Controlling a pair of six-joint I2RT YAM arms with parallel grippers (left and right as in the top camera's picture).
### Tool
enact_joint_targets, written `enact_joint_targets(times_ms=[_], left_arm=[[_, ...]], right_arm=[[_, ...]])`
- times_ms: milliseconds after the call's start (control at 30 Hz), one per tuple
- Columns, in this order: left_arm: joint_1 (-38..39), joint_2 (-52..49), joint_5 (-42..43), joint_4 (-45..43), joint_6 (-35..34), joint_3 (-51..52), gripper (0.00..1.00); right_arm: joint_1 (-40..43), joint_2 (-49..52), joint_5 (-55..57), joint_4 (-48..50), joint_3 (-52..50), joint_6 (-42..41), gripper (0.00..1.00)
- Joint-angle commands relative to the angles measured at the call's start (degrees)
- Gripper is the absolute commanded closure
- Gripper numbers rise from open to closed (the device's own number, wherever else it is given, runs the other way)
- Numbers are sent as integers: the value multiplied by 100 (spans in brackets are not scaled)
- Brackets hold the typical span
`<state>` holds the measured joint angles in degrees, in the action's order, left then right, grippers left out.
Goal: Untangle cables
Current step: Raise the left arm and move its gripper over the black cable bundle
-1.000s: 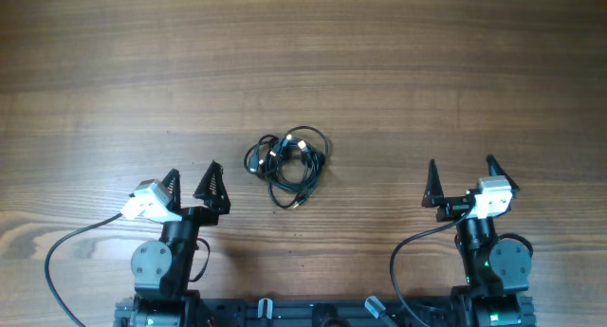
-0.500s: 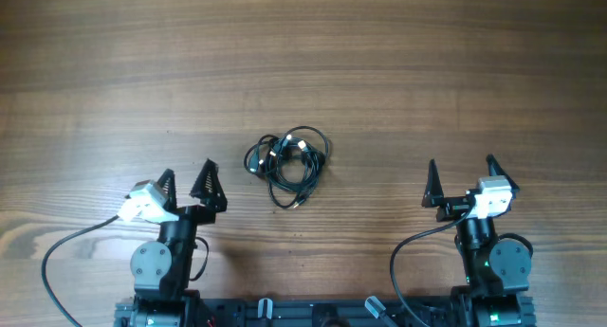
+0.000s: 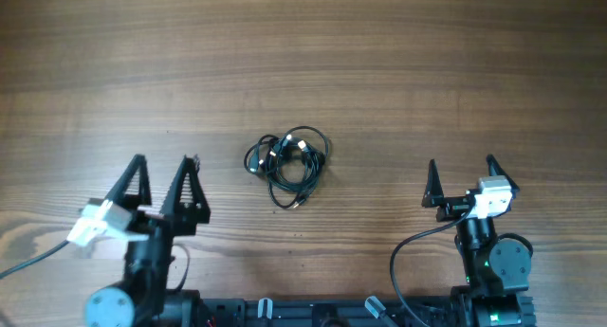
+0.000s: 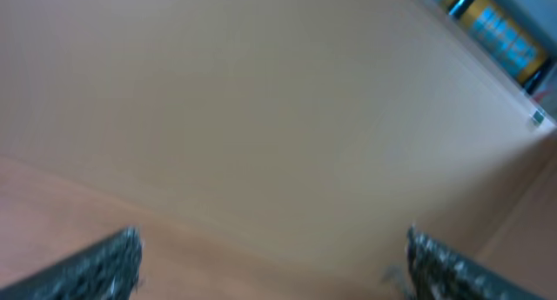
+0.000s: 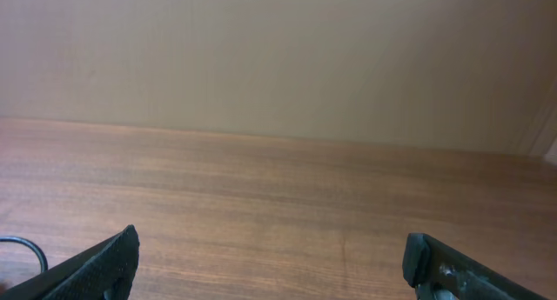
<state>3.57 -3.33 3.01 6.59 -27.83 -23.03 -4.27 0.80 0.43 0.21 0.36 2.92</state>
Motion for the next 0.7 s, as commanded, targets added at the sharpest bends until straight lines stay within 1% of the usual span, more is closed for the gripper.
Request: enact_joint_targets(times_ms=[0, 133, 200, 300, 333, 400, 500, 533, 567, 600, 667], left_arm=[[-48, -868, -52, 1287, 516, -1740, 0], [-48, -2673, -50, 3377, 975, -4098, 0], [-48, -3547, -50, 4328, 1132, -5038, 0], [-48, -4863, -37, 5740, 1134, -6225, 0], [-48, -5351, 24, 6196, 1132, -6518, 0], [-48, -6137, 348, 6773, 1091, -6730, 0], [-48, -7099, 706, 7246, 1093, -6725, 0], [-44, -7375, 769, 7366, 1093, -6725, 7], [-44, -7656, 813, 7462, 1093, -6725, 37], [-42, -7995, 890, 7534, 1093, -6725, 96], [-42, -8489, 1012, 7608, 1091, -6719, 96]], right_arm=[[-28, 24, -46, 13, -4, 52, 0], [-28, 24, -46, 13, -4, 50, 0], [-28, 24, -46, 13, -4, 52, 0], [-28, 24, -46, 13, -4, 50, 0], [-28, 24, -46, 13, -4, 48, 0], [-28, 24, -46, 13, -4, 50, 0], [-28, 24, -46, 15, -4, 52, 0], [-28, 24, -46, 13, -4, 50, 0], [-28, 24, -46, 13, -4, 50, 0], [-28, 24, -46, 13, -4, 50, 0], [-28, 24, -46, 13, -4, 50, 0]])
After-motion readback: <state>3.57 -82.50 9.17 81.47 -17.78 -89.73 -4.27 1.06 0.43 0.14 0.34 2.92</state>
